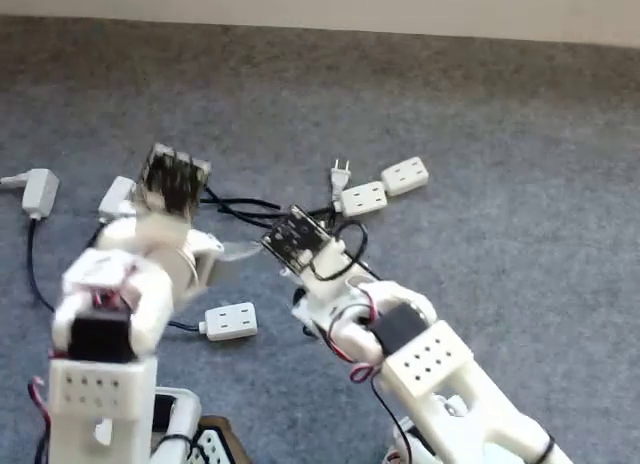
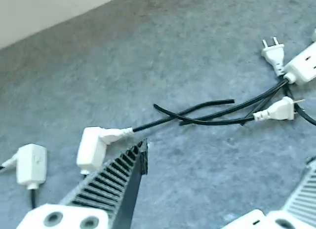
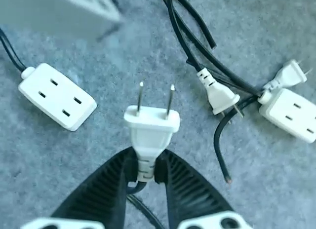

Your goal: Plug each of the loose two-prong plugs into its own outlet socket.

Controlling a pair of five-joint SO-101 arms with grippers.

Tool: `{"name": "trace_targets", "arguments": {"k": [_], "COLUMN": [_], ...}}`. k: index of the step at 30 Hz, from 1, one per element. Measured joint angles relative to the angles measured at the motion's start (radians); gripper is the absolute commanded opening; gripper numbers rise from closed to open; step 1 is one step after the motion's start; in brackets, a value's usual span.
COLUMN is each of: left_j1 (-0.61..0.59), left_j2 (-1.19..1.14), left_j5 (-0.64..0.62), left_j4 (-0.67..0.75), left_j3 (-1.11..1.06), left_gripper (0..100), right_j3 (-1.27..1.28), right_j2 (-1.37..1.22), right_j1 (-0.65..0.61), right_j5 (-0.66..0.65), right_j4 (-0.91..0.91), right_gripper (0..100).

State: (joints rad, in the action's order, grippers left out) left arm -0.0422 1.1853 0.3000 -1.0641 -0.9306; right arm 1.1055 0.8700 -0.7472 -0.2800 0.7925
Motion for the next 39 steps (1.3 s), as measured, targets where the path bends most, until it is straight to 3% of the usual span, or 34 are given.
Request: {"name": "trace_targets", "arguments": {"k": [6,12,19,30,39], "left_j1": [0.049,0.064,0.063,0.063,0.104], "left_j2": [0.158,0.229,0.236,0.245,0.245], "left_j5": [-0.066,-0.107,-0.107,-0.095,-0.094], "left_j4": [0.075,0.101,0.110,0.121,0.149], "left_j3": [-0.209,-0.270,-0.350,-0.388,-0.425], "left_gripper": [45,45,45,45,45], "right_j3": [0.009,0.009,0.003,-0.267,-0.299], "right_j2": [0.072,0.078,0.078,0.077,0.077], "right_j1": [-0.066,-0.152,-0.153,-0.052,-0.043], "right_j5": [0.061,0.098,0.104,0.081,0.081], "right_j4": [0.037,0.041,0.109,0.305,0.316], "right_gripper": [0.5,0.5,0.5,0.5,0.5]}}
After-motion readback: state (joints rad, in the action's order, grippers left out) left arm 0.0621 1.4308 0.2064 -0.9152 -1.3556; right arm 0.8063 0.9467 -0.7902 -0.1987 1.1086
